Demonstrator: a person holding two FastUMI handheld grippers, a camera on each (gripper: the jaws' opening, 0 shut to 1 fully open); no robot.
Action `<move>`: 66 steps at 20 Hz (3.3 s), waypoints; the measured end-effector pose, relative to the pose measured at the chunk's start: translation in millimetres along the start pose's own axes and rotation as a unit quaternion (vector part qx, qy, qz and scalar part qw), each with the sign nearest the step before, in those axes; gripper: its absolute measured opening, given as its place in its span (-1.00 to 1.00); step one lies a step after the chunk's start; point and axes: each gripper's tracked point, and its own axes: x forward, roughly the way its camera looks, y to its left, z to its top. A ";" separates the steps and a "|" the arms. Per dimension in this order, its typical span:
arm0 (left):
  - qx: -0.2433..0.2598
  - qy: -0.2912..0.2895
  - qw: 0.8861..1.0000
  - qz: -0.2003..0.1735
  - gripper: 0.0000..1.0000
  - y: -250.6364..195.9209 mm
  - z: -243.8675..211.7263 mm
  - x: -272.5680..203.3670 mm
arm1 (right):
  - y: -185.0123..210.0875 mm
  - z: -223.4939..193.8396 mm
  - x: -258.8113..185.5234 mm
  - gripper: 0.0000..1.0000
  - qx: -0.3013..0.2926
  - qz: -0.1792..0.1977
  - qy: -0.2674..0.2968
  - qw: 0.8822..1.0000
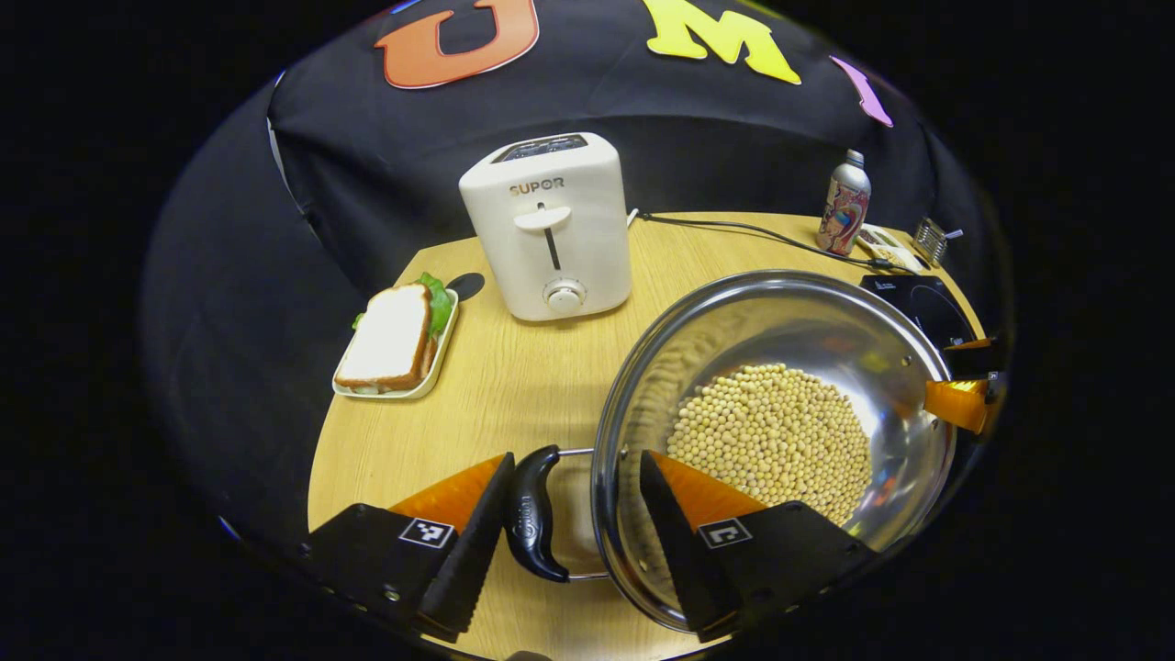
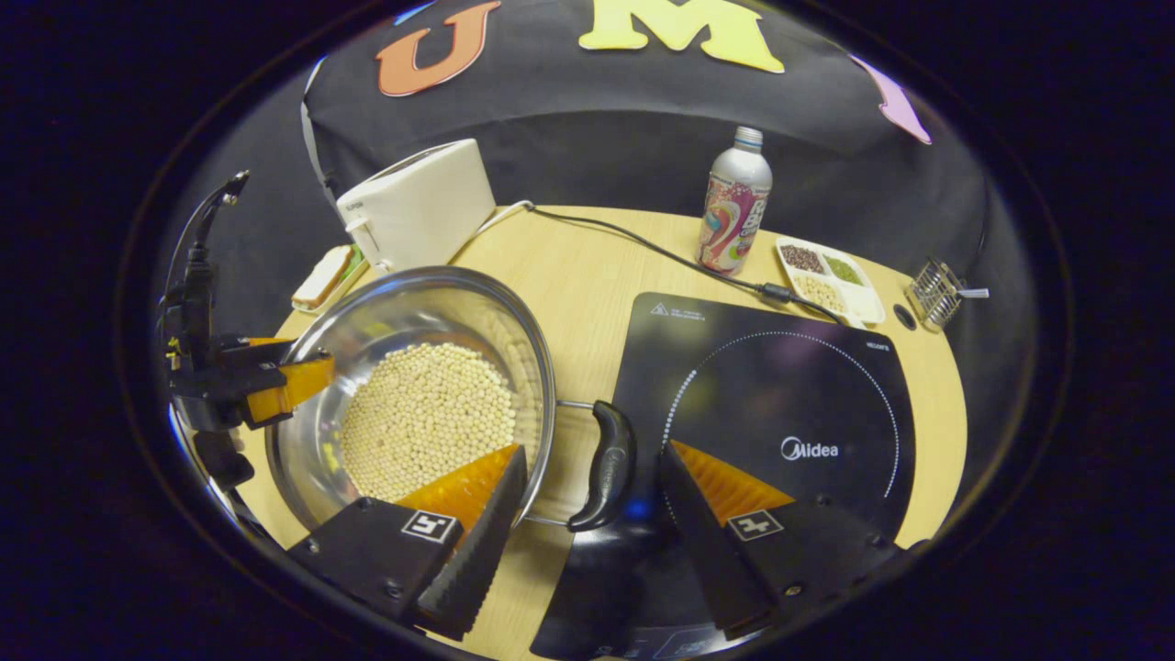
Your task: First push the handle of the pot to place it horizontally, then grasp the pot with both hands and set it on the induction cooktop.
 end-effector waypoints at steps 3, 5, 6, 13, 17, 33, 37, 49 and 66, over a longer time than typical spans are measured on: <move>-0.021 0.023 0.999 -0.010 0.49 -2.2 -3.3 1.2 | 0.4 0.5 -0.5 0.75 -0.001 -0.012 0.014 1.000; -0.049 0.043 0.997 -0.030 0.43 -5.1 -5.9 -1.0 | 0.9 2.3 -0.4 0.63 0.014 -0.012 0.021 1.000; -0.048 0.043 0.997 -0.035 0.19 -6.2 -4.9 -2.7 | 1.1 3.5 -1.2 0.38 0.020 -0.012 0.028 0.999; -0.020 0.017 0.999 -0.032 0.22 -8.2 10.1 -39.8 | -2.8 13.4 -30.0 0.14 0.026 0.005 0.011 1.000; -0.020 0.006 0.999 -0.032 0.22 -16.9 24.9 -69.9 | -10.5 20.7 -61.7 0.10 0.025 0.006 -0.012 1.000; 0.007 -0.018 0.997 -0.079 0.21 -175.5 53.5 -115.5 | -164.3 -15.3 -147.7 0.08 0.066 -0.037 -0.037 0.996; 0.010 -0.015 0.996 -0.087 0.21 -212.9 59.1 -115.1 | -203.3 -21.2 -152.7 0.08 0.073 -0.044 -0.033 0.996; -0.004 -0.002 0.997 -0.083 0.21 -272.4 61.2 -95.1 | -272.7 -16.2 -132.9 0.08 0.068 -0.040 -0.021 0.997; -0.016 0.019 0.997 -0.076 0.22 -277.2 68.3 -53.4 | -286.1 5.1 -85.0 0.10 0.040 -0.036 -0.006 0.999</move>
